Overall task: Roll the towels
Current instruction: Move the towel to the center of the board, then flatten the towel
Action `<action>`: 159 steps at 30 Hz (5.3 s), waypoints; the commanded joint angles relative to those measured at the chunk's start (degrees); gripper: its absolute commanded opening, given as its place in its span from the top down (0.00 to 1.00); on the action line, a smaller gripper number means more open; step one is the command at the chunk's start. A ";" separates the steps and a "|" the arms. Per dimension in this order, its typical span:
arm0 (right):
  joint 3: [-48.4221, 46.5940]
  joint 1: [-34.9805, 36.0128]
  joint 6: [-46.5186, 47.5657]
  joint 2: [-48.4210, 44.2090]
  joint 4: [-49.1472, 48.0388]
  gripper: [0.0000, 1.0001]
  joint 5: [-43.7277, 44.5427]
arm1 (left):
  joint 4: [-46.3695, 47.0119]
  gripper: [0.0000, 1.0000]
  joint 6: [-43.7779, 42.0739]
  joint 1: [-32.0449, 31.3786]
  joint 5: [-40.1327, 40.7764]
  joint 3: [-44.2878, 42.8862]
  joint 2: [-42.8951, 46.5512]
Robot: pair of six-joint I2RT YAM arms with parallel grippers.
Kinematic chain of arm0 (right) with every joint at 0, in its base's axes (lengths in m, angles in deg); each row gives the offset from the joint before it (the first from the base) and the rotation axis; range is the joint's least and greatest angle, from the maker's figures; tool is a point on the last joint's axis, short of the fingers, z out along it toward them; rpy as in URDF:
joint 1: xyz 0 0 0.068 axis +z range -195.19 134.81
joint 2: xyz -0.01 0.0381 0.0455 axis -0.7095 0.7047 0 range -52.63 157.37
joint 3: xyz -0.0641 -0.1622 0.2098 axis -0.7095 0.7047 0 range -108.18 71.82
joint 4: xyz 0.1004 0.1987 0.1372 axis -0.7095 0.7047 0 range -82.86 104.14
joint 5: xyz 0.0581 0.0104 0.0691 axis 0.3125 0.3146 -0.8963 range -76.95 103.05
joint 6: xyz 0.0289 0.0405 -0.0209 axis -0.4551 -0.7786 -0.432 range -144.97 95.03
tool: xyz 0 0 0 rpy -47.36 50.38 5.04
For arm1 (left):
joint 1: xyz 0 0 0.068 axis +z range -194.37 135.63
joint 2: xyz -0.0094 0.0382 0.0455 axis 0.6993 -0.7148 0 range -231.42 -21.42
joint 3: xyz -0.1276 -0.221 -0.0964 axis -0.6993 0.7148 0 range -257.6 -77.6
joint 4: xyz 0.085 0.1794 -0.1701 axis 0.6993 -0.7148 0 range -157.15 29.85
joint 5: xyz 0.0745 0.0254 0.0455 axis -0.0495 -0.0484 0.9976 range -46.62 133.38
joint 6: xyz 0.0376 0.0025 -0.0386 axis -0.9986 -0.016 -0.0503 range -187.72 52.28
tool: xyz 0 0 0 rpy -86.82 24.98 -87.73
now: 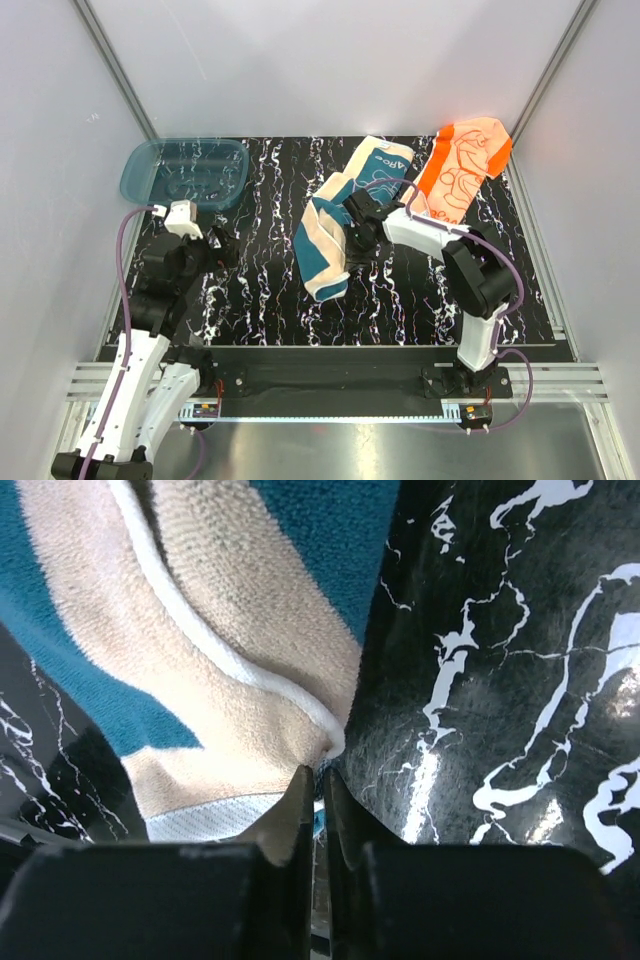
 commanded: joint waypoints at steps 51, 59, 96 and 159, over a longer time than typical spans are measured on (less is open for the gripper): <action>-35.90 -31.25 11.86 22.60 14.35 0.10 1.46 | -10.43 0.01 -0.76 -1.00 5.25 -4.33 -2.22; -36.14 -47.87 10.28 21.73 17.15 0.11 10.32 | -9.99 0.01 -0.85 -1.62 4.11 -3.80 -1.69; -69.46 8.72 8.87 38.16 27.88 0.29 11.31 | -10.34 0.01 0.21 -5.40 7.62 -2.04 7.36; -28.43 3.47 3.56 -6.61 24.71 0.05 36.09 | -9.55 0.01 -0.06 -5.57 5.16 -1.60 5.34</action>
